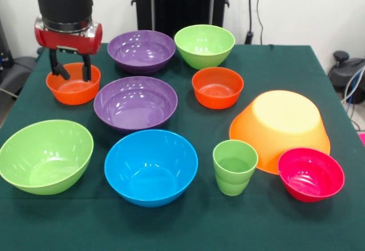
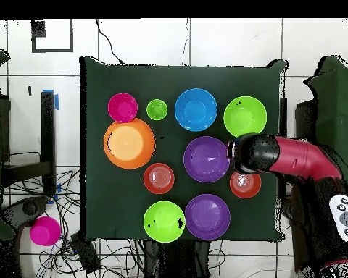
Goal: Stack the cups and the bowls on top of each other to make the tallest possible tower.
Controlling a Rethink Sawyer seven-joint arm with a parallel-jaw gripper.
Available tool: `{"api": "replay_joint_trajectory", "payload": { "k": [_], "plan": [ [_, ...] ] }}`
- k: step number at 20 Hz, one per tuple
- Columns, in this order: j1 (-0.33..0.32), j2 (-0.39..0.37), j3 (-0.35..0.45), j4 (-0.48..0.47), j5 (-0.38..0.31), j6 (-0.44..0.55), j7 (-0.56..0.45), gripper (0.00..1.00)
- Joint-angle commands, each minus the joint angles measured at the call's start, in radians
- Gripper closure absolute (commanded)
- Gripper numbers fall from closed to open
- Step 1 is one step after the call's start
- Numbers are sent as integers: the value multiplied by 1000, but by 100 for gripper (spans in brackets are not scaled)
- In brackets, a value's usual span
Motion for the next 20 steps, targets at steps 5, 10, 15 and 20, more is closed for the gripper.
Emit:
{"api": "replay_joint_trajectory", "payload": {
  "k": [5, 10, 15, 20],
  "plan": [
    [-27, 55, 169, 36, 2, -33, -147, 0],
    [-46, 106, 208, 38, 7, -109, -93, 0],
    [-49, 95, 212, 41, -7, -97, -85, 0],
    [-51, 97, 216, 36, -12, -87, -82, 0]
  ]
}}
